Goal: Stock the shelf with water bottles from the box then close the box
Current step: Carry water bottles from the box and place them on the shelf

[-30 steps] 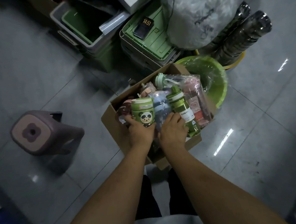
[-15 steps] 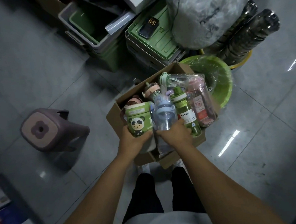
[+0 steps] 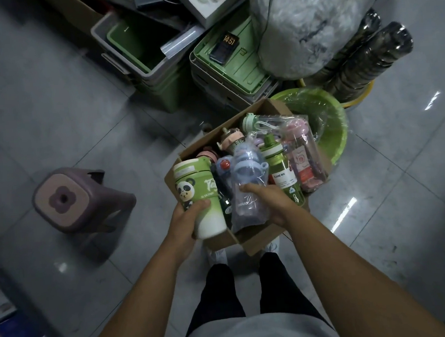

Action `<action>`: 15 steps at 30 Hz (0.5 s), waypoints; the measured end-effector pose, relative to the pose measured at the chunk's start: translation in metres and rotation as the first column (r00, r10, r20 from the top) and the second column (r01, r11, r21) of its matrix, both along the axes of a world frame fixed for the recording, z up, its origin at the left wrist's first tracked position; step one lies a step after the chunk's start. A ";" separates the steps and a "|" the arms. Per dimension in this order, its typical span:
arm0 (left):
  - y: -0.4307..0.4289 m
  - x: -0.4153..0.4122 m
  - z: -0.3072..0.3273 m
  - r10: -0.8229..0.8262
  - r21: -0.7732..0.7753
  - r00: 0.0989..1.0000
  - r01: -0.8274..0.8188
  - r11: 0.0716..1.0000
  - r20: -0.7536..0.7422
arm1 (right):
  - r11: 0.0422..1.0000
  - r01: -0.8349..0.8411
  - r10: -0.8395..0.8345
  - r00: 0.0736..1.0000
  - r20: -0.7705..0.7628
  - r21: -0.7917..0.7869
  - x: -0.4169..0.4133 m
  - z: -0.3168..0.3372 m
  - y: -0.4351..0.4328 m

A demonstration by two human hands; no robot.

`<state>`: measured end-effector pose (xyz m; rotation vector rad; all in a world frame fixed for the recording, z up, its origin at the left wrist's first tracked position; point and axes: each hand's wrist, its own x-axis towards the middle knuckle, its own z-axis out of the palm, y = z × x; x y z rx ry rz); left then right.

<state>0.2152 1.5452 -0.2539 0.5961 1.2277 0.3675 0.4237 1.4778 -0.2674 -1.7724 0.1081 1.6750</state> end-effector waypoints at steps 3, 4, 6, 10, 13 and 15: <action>0.008 -0.004 0.005 0.007 -0.018 0.996 -0.005 1.000 0.083 | 0.999 -0.006 0.008 0.999 -0.054 0.048 -0.002 0.007 -0.004; 0.011 -0.005 0.007 0.008 -0.021 0.995 -0.006 1.000 0.102 | 0.998 -0.009 0.013 0.998 -0.067 0.066 -0.004 0.011 -0.005; 0.015 -0.005 0.012 -0.003 0.002 0.995 0.003 1.000 0.104 | 0.993 0.015 -0.004 0.995 -0.095 0.114 -0.005 0.016 -0.006; 0.021 -0.006 0.017 -0.022 0.064 0.997 0.018 0.998 0.074 | 0.976 0.077 -0.045 0.987 -0.155 0.206 -0.002 0.030 -0.007; 0.022 0.000 0.023 -0.007 0.093 0.997 0.000 0.996 0.074 | 0.954 0.111 -0.065 0.984 -0.168 0.277 0.003 0.042 -0.008; 0.021 0.006 0.029 0.008 0.097 0.997 -0.015 0.995 0.074 | 0.932 0.138 -0.082 0.981 -0.174 0.336 0.007 0.050 -0.010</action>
